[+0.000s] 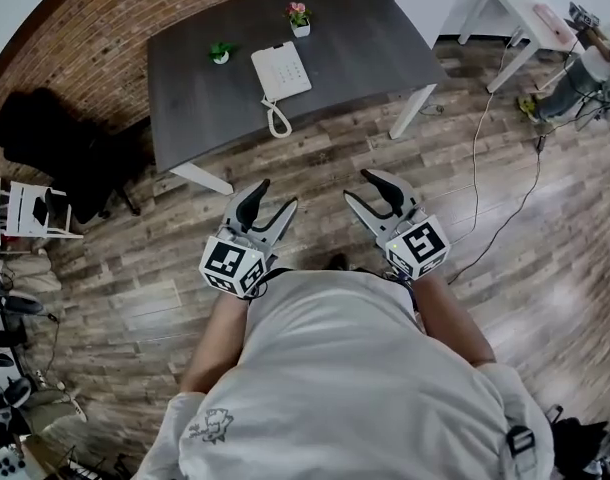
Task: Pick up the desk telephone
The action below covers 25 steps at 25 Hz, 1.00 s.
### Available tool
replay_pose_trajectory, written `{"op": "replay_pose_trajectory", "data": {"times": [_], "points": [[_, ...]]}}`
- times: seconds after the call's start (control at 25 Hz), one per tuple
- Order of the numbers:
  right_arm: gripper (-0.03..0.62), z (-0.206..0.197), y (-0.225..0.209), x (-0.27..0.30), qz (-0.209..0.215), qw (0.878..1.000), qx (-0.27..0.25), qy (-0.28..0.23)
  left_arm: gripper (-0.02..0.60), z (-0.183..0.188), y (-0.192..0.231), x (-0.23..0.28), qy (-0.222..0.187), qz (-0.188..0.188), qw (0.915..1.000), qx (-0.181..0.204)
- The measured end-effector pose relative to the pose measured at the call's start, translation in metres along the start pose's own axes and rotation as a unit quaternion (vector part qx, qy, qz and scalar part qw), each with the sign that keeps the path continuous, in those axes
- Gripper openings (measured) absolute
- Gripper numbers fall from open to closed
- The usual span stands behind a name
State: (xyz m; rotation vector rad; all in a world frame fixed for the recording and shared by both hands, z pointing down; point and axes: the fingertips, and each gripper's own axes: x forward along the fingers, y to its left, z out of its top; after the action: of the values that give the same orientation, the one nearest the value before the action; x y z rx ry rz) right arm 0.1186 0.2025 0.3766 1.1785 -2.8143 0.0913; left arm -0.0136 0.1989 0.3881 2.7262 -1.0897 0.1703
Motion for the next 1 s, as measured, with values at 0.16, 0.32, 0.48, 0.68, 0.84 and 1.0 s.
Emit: {"op": "replay_pose_trajectory", "data": {"times": [0.16, 0.32, 0.48, 0.68, 0.84, 1.0], "points": [[0.199, -0.003, -0.018, -0.010, -0.014, 1.000, 0.013, -0.002, 0.267, 0.001, -0.004, 0.017, 0.014, -0.009, 0.9999, 0.004], [0.199, -0.008, -0.032, -0.025, -0.030, 0.999, 0.018, -0.004, 0.267, -0.001, -0.014, 0.035, 0.020, -0.024, 0.9995, 0.008], [0.199, -0.014, -0.046, -0.043, -0.052, 0.998, 0.025, -0.003, 0.267, -0.002, -0.026, 0.054, 0.024, -0.042, 0.9987, 0.013], [0.199, -0.016, -0.060, -0.047, -0.073, 0.997, 0.027, 0.001, 0.267, 0.002, -0.027, 0.074, 0.021, -0.065, 0.9975, 0.018], [0.199, -0.019, -0.071, -0.042, -0.083, 0.996, 0.032, 0.007, 0.267, 0.003, -0.020, 0.090, 0.020, -0.076, 0.9968, 0.015], [0.199, -0.023, -0.088, -0.027, -0.084, 0.996, 0.036, 0.020, 0.267, 0.006, -0.005, 0.106, 0.020, -0.080, 0.9965, 0.011]]}}
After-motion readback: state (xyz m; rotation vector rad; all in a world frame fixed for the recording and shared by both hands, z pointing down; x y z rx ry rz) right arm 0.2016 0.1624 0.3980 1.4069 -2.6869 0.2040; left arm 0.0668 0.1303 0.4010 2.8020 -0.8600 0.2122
